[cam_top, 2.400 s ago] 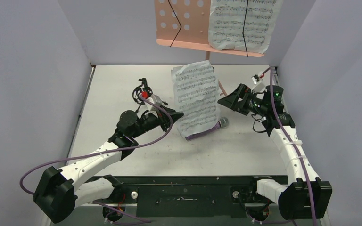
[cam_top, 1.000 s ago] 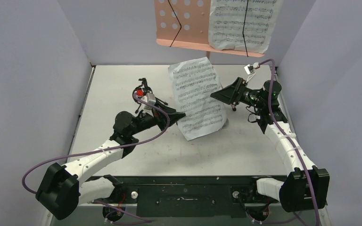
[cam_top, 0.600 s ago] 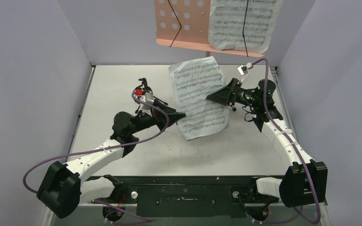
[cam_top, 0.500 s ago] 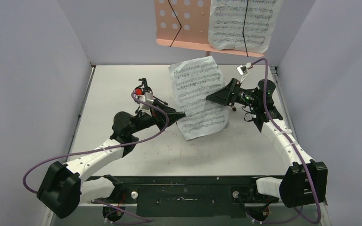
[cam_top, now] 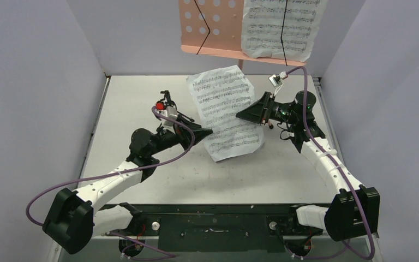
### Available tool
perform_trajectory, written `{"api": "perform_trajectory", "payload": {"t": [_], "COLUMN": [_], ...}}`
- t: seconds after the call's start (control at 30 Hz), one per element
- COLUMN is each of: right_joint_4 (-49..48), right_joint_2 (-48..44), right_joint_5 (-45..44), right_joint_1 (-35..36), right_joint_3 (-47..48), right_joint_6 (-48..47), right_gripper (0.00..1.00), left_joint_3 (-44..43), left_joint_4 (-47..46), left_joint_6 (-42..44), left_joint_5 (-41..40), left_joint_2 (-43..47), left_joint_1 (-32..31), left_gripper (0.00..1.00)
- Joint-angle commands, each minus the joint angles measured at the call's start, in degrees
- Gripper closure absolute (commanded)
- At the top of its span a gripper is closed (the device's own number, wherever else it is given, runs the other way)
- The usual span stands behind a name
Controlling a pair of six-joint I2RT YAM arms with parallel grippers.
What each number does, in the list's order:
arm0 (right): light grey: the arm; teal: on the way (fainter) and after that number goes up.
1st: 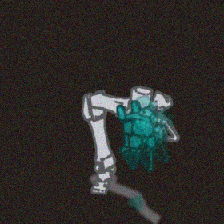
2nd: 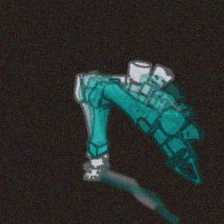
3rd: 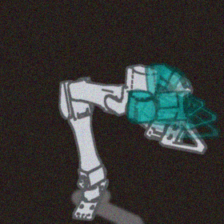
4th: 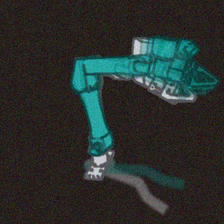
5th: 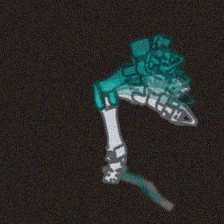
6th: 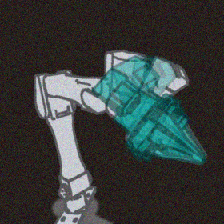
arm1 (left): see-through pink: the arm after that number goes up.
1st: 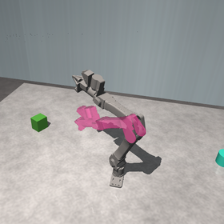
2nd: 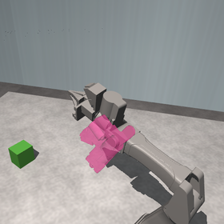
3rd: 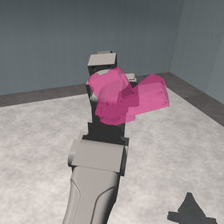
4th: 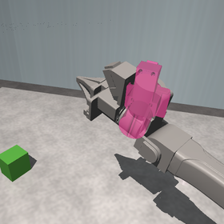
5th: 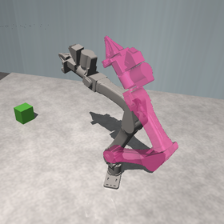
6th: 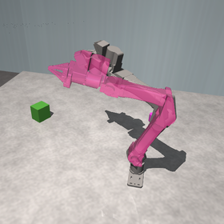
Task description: Set up the instrument practice props
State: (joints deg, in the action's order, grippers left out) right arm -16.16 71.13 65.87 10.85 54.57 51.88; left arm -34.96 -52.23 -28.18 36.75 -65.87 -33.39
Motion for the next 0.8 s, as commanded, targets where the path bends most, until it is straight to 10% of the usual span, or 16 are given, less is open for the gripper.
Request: {"api": "perform_trajectory", "payload": {"t": [0.0,0.17,0.77], "right_joint_4": [-1.26,5.44,25.51], "right_joint_2": [-1.47,-1.76,-6.88], "right_joint_5": [0.66,-0.92,-13.94], "right_joint_1": [0.57,0.55,0.61], "right_joint_3": [2.66,5.31,12.3], "right_joint_6": [-1.6,-6.21,-23.57], "right_gripper": [0.76,0.94,0.95], "left_joint_3": [0.22,0.4,2.18], "left_joint_4": [-0.42,0.14,7.05], "left_joint_6": [1.42,1.96,6.27], "left_joint_5": [-1.23,-2.13,-4.94], "left_joint_2": [1.61,1.79,5.31], "left_joint_1": [0.68,1.08,2.53], "left_gripper": [1.0,0.96,0.27]}}
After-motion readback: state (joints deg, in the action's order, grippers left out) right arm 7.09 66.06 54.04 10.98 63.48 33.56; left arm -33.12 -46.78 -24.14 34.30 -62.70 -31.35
